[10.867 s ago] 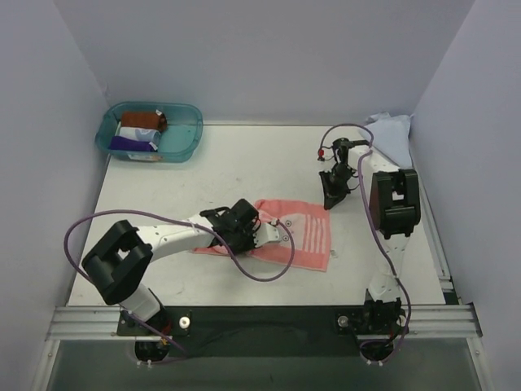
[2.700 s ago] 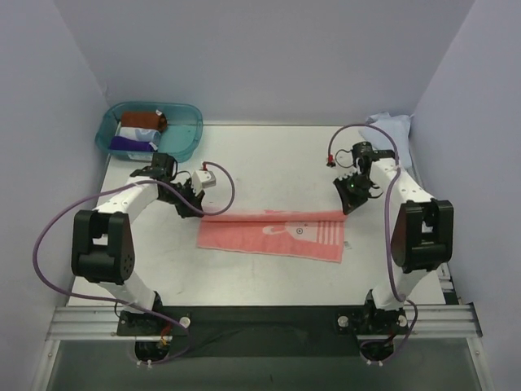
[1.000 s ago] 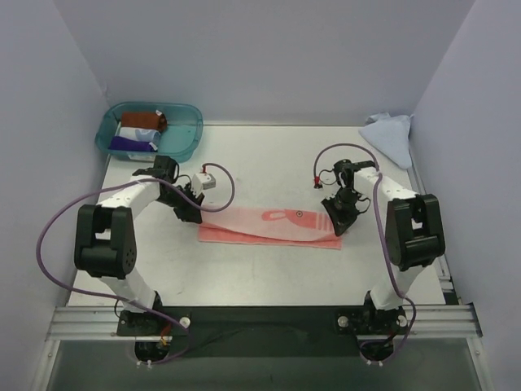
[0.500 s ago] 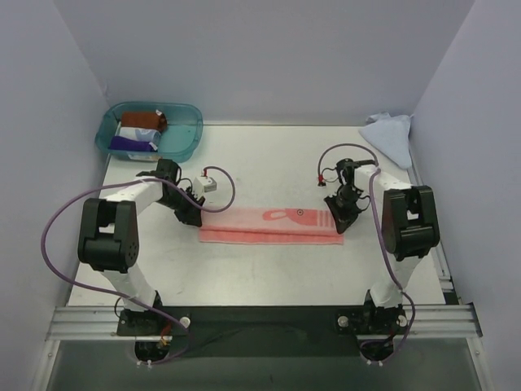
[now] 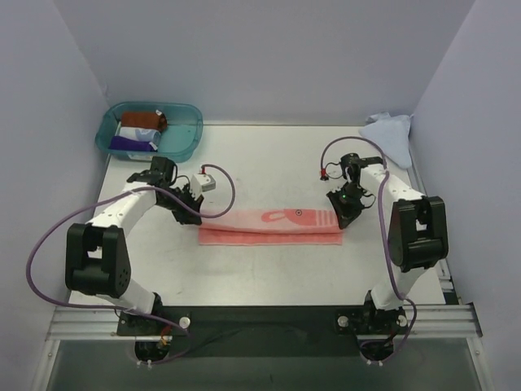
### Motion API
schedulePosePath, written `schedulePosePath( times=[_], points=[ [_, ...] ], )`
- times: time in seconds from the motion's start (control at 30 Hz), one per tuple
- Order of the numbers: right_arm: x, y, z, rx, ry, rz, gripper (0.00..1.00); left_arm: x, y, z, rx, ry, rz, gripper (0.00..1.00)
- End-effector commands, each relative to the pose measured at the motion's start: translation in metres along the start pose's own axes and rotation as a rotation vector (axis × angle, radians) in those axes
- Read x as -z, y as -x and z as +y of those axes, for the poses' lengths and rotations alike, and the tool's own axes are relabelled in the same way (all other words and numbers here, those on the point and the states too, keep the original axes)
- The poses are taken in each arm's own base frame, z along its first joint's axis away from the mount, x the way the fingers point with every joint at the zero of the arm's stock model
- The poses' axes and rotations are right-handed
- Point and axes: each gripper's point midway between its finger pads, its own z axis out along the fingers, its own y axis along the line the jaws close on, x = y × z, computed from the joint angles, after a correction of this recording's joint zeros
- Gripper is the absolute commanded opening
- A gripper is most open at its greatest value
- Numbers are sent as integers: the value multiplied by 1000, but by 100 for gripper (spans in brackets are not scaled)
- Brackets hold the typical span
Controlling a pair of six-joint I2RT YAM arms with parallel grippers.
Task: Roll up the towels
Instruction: Fold the towel
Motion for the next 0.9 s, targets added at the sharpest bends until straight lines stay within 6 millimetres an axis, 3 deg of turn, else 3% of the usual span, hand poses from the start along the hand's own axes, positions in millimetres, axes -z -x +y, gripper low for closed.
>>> schedulePosePath(
  times=[0.0,0.27,0.5,0.73,0.87],
  points=[
    [1,-15,2,2,12,68,0,-10,-20,-19,14,-67,62,0],
    [-17,-14,-3,-7,14,113,0,-45,-54,-20,61,-98,186,0],
    [-22,-21,-4,13,7,126,0,-51,-74,-7,84,-47,241,0],
    [7,-7,-11,29,-23,57,0,-43,-67,-8,82,-38,224,0],
    [20,-14,-1,49,-1,41,0,-32,-52,-10,76,-32,182,0]
  ],
)
